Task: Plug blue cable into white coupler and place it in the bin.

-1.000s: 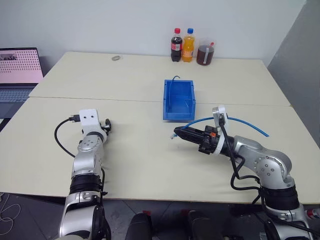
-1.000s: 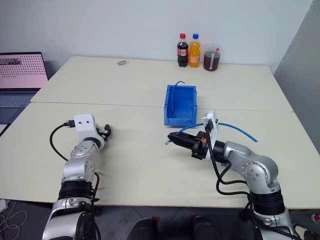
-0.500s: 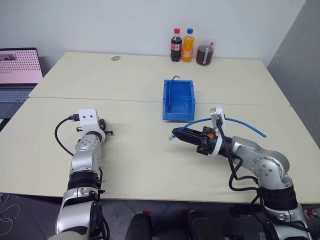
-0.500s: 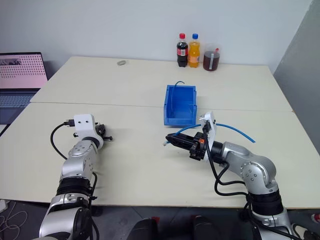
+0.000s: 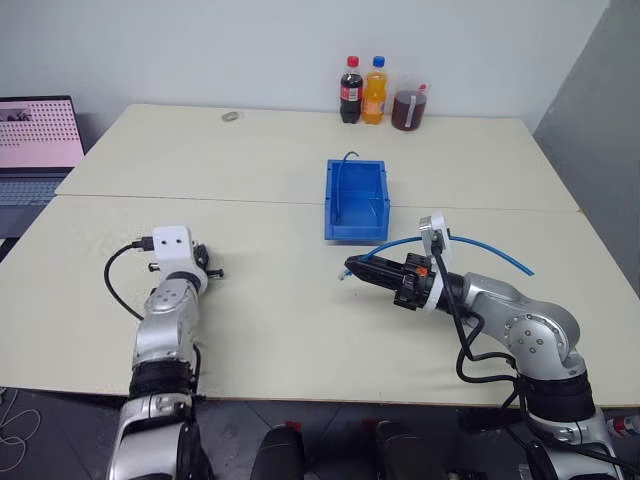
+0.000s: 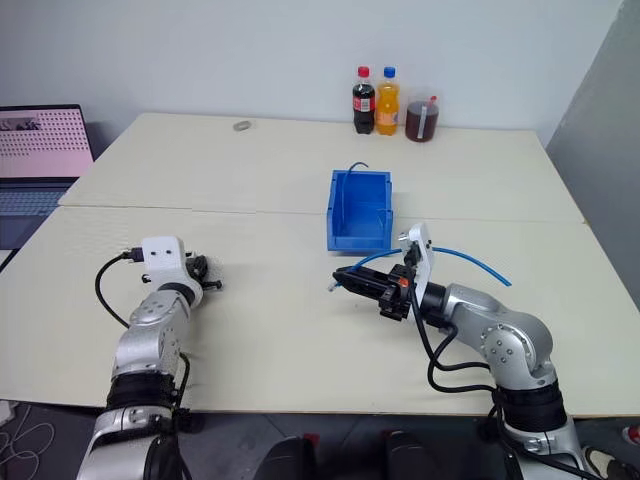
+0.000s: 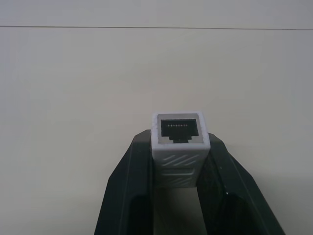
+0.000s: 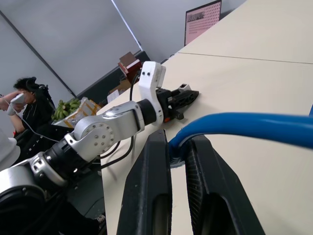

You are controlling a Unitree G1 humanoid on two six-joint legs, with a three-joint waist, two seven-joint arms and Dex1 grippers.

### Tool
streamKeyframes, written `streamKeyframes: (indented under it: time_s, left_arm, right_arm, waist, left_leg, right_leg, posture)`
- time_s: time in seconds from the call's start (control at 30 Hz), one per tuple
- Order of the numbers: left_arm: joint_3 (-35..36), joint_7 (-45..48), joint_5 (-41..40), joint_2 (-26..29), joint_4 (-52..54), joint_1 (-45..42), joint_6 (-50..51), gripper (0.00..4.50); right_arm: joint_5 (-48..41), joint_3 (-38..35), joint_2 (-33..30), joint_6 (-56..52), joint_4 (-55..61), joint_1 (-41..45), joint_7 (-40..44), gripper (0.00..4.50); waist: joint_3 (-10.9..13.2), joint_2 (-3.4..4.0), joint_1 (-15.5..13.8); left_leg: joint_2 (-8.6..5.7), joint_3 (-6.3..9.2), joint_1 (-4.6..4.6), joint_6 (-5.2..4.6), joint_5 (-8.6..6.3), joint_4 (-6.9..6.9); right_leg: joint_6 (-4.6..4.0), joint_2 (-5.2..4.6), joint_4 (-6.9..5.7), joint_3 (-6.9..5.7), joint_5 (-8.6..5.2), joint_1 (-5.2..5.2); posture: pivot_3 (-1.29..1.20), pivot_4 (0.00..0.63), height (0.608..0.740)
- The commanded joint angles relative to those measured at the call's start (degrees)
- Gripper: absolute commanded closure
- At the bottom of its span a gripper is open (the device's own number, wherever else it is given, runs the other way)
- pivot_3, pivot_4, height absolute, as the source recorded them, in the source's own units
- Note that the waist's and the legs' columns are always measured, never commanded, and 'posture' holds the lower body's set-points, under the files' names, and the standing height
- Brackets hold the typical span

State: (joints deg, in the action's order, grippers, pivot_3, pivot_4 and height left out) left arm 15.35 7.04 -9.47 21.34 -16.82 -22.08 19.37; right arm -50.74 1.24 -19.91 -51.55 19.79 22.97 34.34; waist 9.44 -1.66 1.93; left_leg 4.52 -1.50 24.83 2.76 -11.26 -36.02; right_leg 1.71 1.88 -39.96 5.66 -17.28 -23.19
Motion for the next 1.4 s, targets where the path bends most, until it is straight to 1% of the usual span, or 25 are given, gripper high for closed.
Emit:
streamKeyframes:
  time_s: [0.03, 0.13, 0.23, 0.37, 0.43, 0.5, 0.63, 0.73, 0.8, 0.9, 1.07, 1.2, 1.4]
  left_arm:
    - [-4.5, 14.7, -5.8, 2.4, 11.0, 5.0, 2.0, 3.69]
    - [-9.7, 27.6, -9.0, 5.9, 16.7, 8.3, 2.6, 3.69]
    - [-15.6, 37.1, -8.6, 8.7, 17.8, 7.2, 1.0, 3.69]
    - [-22.1, 47.6, -7.0, 10.7, 15.2, 3.1, -2.3, 3.69]
    - [-26.5, 54.4, -5.5, 11.7, 12.1, -0.1, -4.5, 3.69]
    - [-29.7, 58.8, -3.1, 12.3, 8.5, -2.6, -7.9, 3.69]
    - [-32.4, 63.2, -0.2, 12.3, 2.0, -5.7, -12.4, 3.69]
    - [-34.4, 65.1, 2.2, 11.0, -3.3, -8.0, -15.9, 3.69]
    - [-35.0, 65.5, 3.4, 10.1, -5.6, -9.0, -17.4, 3.69]
    - [-35.6, 66.2, 4.5, 8.7, -8.3, -10.3, -19.5, 3.69]
    - [-35.3, 67.0, 5.3, 7.9, -9.7, -10.8, -20.9, 3.69]
    - [-35.2, 67.2, 5.5, 7.9, -9.4, -10.5, -21.1, 3.69]
    - [-34.8, 67.3, 5.4, 8.2, -8.2, -10.0, -20.4, 3.69]
  right_arm:
    - [-0.2, -1.8, -1.1, 1.6, 4.1, -1.0, -0.2, 4.39]
    - [2.0, -1.7, -4.7, 2.7, 7.9, -4.0, 0.5, 4.39]
    - [4.1, -0.6, -7.7, 4.1, 11.1, -6.9, 1.0, 4.39]
    - [7.5, 1.6, -10.5, 6.0, 13.9, -9.9, 1.7, 4.39]
    - [9.6, 2.6, -11.7, 7.3, 14.8, -11.2, 2.1, 4.39]
    - [11.0, 3.3, -12.0, 8.4, 14.9, -11.4, 2.2, 4.39]
    - [12.8, 4.2, -11.7, 9.8, 14.5, -10.7, 2.5, 4.39]
    - [15.3, 6.2, -11.2, 11.7, 13.6, -9.1, 2.9, 4.39]
    - [17.7, 8.6, -11.2, 13.2, 12.5, -7.6, 4.0, 4.39]
    - [22.5, 14.0, -9.6, 16.2, 7.9, -3.4, 5.9, 4.39]
    - [27.3, 17.9, -6.1, 19.3, 0.1, 0.8, 7.3, 4.39]
    - [31.7, 20.9, -3.9, 21.9, -5.7, 3.2, 8.0, 4.39]
    - [34.7, 21.6, -2.7, 23.5, -8.3, 3.7, 9.0, 4.39]
  waist:
    - [0.0, 0.01, 0.0]
    - [0.0, -0.01, -0.3]
    - [0.0, -0.01, -0.2]
    - [0.0, -0.01, -0.1]
    - [0.0, -0.01, 0.0]
    - [0.0, 0.0, 0.1]
    - [0.0, 0.0, 0.6]
    - [0.0, 0.0, 0.5]
    - [0.0, 0.01, 0.4]
    - [0.0, 0.01, 0.4]
    - [0.0, -0.01, -0.4]
    - [0.0, 0.0, -0.3]
    - [0.0, 0.0, -0.4]
  left_leg:
    - [0.0, -0.01, 0.0, 0.0, 0.0, 0.0]
    - [-0.02, -0.02, 0.01, 0.0, 0.0, 0.01]
    - [-0.03, -0.02, 0.01, 0.0, 0.0, 0.01]
    - [-0.02, -0.01, -0.01, -0.01, 0.0, 0.0]
    - [-0.02, -0.01, -0.01, -0.01, 0.0, 0.0]
    - [-0.02, -0.01, -0.01, -0.01, 0.0, 0.0]
    - [-0.02, -0.02, -0.01, -0.02, -0.01, 0.0]
    - [-0.01, 0.01, 0.0, -0.02, -0.01, 0.0]
    - [-0.02, 0.01, -0.01, -0.03, -0.01, -0.03]
    - [-0.02, 0.0, -0.03, -0.03, -0.01, -0.07]
    - [-0.03, 0.0, -0.03, -0.04, 0.0, -0.12]
    - [-0.04, -0.04, -0.03, -0.04, 0.0, -0.11]
    - [-0.04, -0.03, -0.03, -0.04, 0.0, -0.1]
  right_leg:
    - [0.0, 0.0, 0.0, 0.01, 0.0, 0.0]
    - [0.0, -0.04, 0.04, 0.0, -0.01, 0.0]
    - [0.22, -0.06, 0.07, 0.01, -0.15, 0.0]
    - [0.23, -0.03, 0.06, 0.02, -0.16, 0.0]
    - [0.24, -0.01, 0.06, 0.03, -0.17, -0.01]
    - [0.23, 0.01, 0.07, 0.04, -0.18, -0.01]
    - [0.21, 0.03, 0.07, 0.06, -0.2, -0.02]
    - [0.19, 0.04, 0.06, 0.02, -0.21, -0.02]
    - [0.2, 0.04, 0.06, 0.03, -0.21, 0.01]
    - [0.22, 0.04, 0.04, 0.04, -0.2, 0.02]
    - [0.26, 0.02, 0.03, 0.04, -0.18, 0.03]
    - [0.25, 0.0, 0.04, 0.06, -0.17, 0.04]
    - [0.24, 0.01, 0.02, 0.04, -0.18, 0.03]
  posture:
    - [0.0, 0.15, 0.74]
    - [0.0, 0.15, 0.74]
    - [0.0, 0.15, 0.74]
    - [0.0, 0.15, 0.74]
    - [0.0, 0.15, 0.74]
    - [0.0, 0.15, 0.74]
    - [0.0, 0.15, 0.74]
    - [0.0, 0.15, 0.74]
    - [0.0, 0.15, 0.74]
    - [0.0, 0.15, 0.74]
    - [0.0, 0.15, 0.74]
    - [0.0, 0.15, 0.74]
    - [0.0, 0.15, 0.74]
